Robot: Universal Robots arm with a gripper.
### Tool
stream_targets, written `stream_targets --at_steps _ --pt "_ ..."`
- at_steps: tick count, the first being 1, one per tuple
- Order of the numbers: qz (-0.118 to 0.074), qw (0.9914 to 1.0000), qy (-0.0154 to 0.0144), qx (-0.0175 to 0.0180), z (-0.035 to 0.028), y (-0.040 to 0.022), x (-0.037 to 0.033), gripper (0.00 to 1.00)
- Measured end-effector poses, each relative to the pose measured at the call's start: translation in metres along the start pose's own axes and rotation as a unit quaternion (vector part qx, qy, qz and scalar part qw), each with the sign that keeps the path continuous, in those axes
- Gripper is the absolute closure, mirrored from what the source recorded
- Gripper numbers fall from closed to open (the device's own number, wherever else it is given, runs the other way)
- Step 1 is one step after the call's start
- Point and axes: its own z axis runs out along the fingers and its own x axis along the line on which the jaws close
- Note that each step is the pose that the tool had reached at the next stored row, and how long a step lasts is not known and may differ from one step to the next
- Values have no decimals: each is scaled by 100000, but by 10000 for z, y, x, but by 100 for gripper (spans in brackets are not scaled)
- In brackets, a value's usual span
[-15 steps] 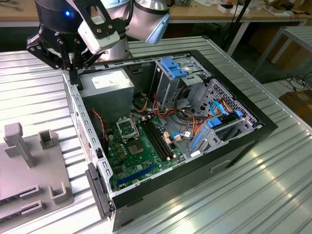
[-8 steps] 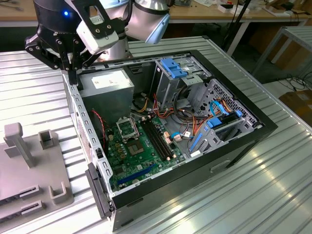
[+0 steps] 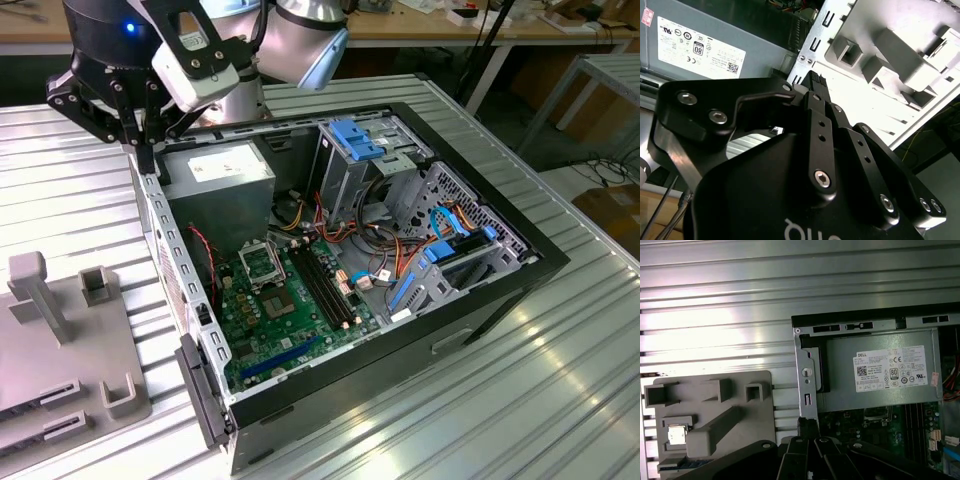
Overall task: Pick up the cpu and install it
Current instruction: 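Reach for the cpu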
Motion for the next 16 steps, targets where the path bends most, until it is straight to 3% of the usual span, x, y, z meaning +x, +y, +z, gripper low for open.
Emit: stream_targets --at_steps 16 --pt "3 100000 -1 1 1 -4 50 89"
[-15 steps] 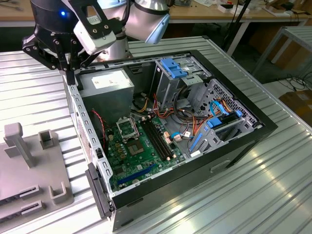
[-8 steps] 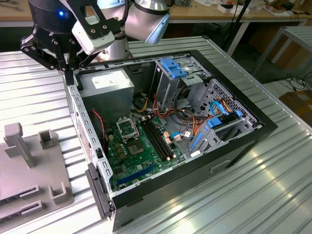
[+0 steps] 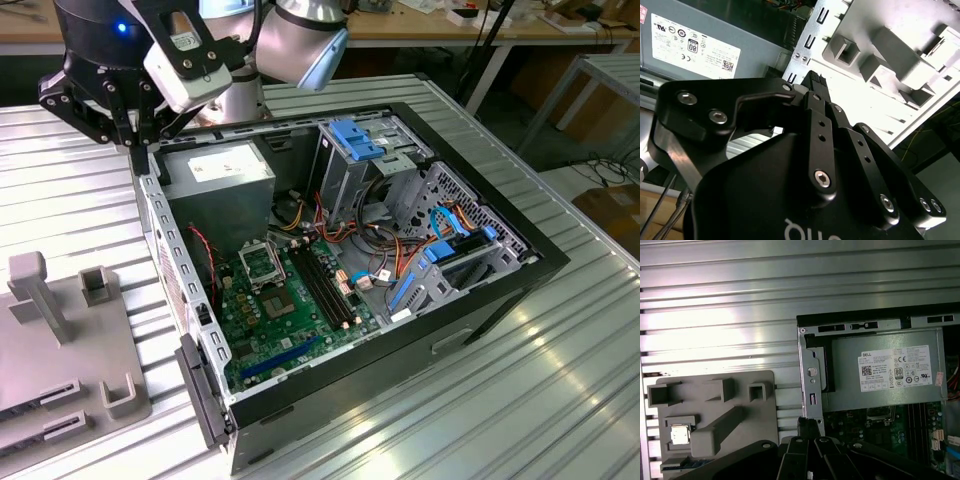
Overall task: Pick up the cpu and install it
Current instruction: 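Reach for the cpu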
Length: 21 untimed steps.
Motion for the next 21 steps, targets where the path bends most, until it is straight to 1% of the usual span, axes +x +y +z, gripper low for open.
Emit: stream_targets --at_steps 7,16,21 --pt "-1 100000 0 1 0 -3 35 89" --pt "0 100000 0 -3 3 -11 143 89" --pt "-2 100000 0 -2 3 -15 180 89"
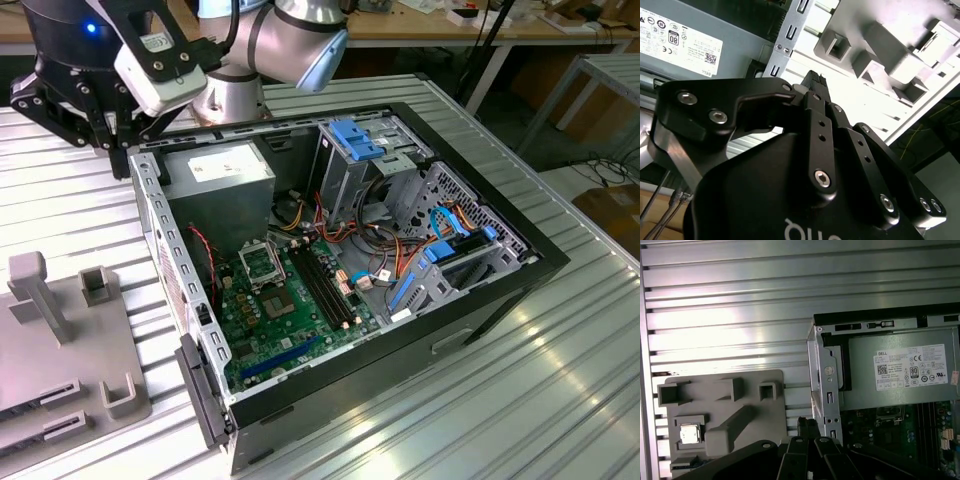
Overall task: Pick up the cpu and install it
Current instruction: 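Reach for the cpu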
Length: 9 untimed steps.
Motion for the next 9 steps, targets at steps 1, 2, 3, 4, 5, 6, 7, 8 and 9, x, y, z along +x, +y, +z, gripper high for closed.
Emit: stream_targets --at_steps 1,2,3,4,5,6,7,8,9 --pt "2 100000 -1 0 0 0 8 89" --pt "3 100000 -1 0 0 -1 15 89" --pt "1 100000 -1 0 1 -1 21 89" --pt "0 100000 -1 1 0 -2 29 89" --pt "-1 100000 -2 -3 1 -3 38 89" --pt "2 100000 -3 -2 1 -4 53 89" --pt "4 100000 0 0 1 -5 65 89" --pt "4 100000 -4 -2 2 -6 85 89" --pt "4 100000 1 -1 2 -7 97 89"
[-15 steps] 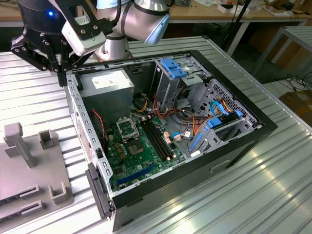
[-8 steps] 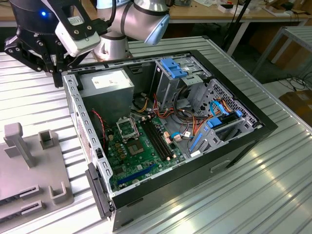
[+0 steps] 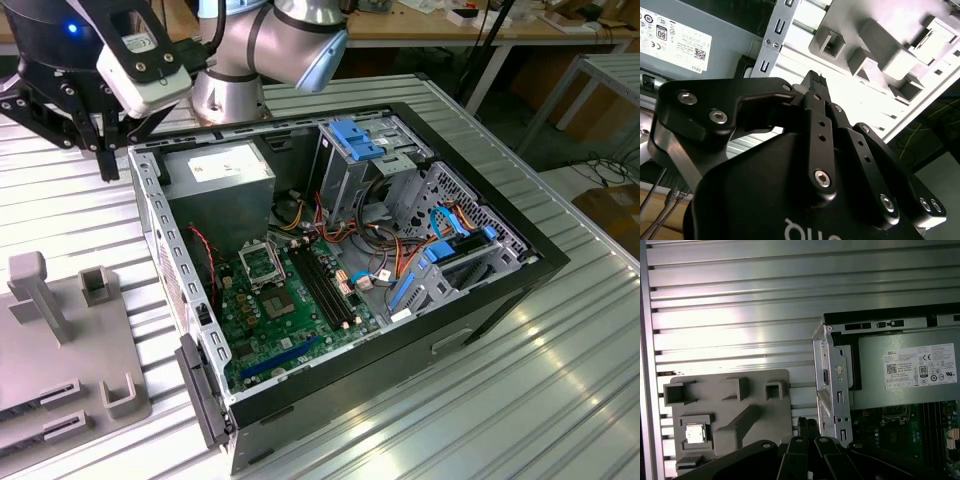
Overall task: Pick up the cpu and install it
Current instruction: 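Reach for the cpu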
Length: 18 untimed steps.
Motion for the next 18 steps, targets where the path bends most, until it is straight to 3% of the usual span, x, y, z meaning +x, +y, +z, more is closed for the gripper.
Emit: stream_targets --at_steps 3,4,7,18 --pt "-7 100000 -1 2 1 -5 35 89" --pt "-3 100000 1 3 5 -43 152 89" --pt "-12 100000 -5 -1 13 -78 305 89" --pt "6 100000 0 1 13 -85 313 89"
